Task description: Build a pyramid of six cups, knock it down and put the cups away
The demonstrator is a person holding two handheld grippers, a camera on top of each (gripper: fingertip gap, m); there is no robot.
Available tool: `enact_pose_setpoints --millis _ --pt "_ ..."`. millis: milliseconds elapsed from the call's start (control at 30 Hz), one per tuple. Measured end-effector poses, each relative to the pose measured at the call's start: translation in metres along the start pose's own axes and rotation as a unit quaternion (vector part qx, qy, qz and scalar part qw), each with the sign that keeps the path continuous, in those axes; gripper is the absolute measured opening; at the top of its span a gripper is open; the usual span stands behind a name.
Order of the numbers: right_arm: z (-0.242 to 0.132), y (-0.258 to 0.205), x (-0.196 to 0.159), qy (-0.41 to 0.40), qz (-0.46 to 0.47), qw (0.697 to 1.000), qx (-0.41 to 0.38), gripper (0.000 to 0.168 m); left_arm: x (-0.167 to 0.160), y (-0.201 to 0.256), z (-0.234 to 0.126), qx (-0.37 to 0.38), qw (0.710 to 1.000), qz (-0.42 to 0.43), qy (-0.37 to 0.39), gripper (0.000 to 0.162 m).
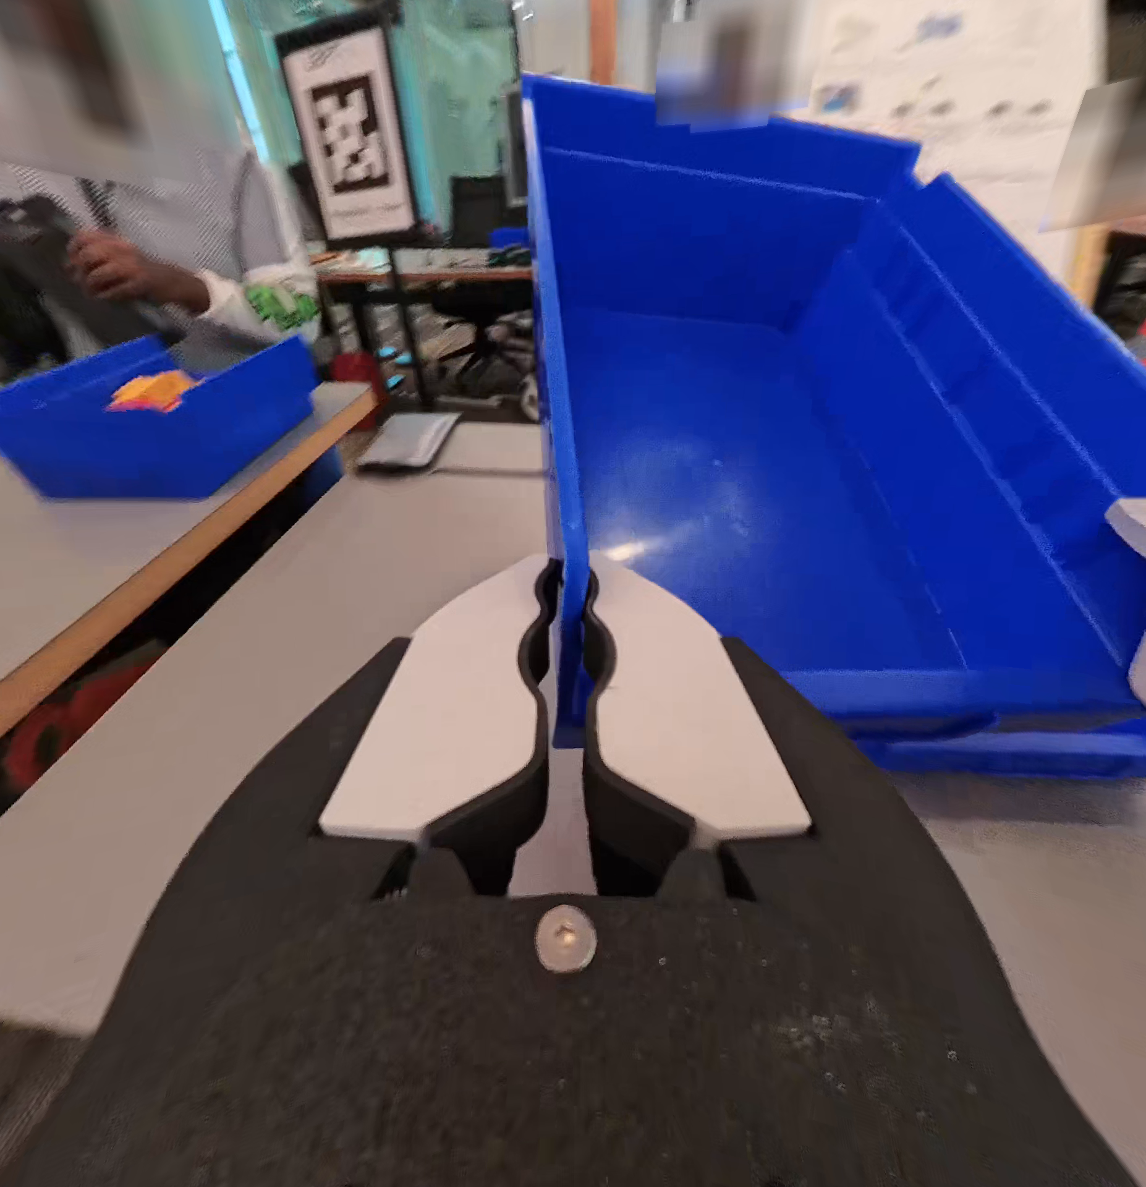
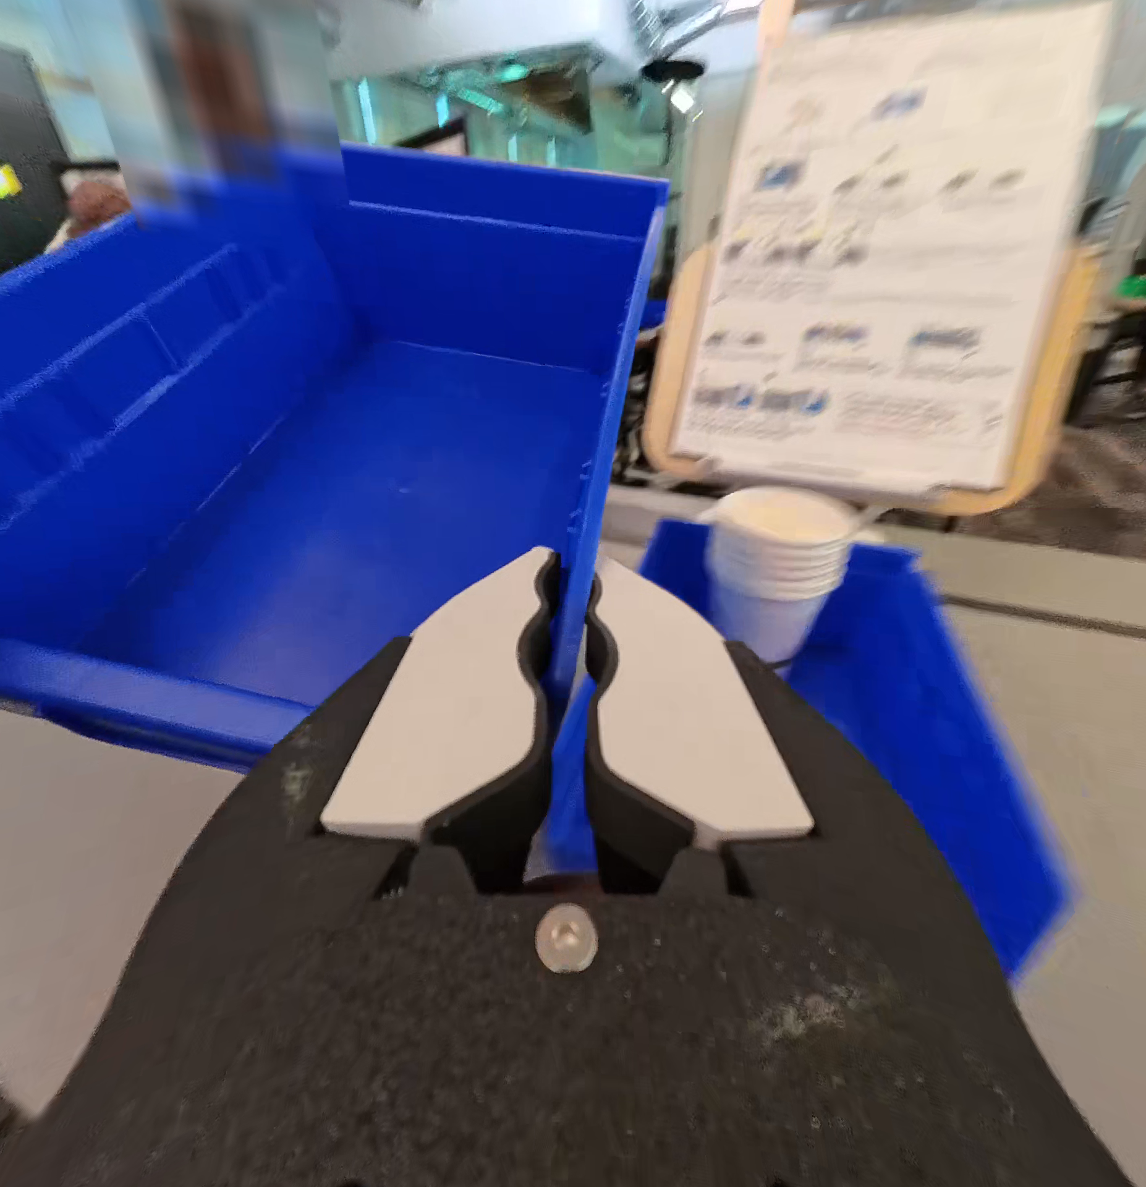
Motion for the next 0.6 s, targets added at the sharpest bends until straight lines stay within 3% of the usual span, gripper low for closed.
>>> enact_pose_setpoints --millis 167,300,467,600 --pt "-0.044 0.124 0.063 0.043 -0.006 0.992 -0.117 0.002 0.055 0.126 0.031 -0.097 0.994 0.041 0.031 0.003" --pt "-0.084 0.233 0.077 0.01 -0.02 0.981 -0.195 0.002 0.065 0.246 0.053 -0.169 0.985 0.04 0.023 0.003" --pt "-0.108 0.357 0.035 -0.081 0.014 0.969 -0.233 0.002 0.031 0.377 0.078 -0.221 0.973 0.049 -0.047 0.003" --pt "-0.104 0.417 -0.014 -0.134 0.022 0.963 -0.231 0.002 -0.018 0.438 0.098 -0.219 0.97 0.051 -0.095 0.003"
Point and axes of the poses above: each gripper's, where its closed fingertips meet, z out along the fingers, x out of its top, y = z × x across the jaws, the point moved 9 cm from there along -z, back along the fingers, and after that the axes turned 3 degrees about -y, right-handed, at the moved point
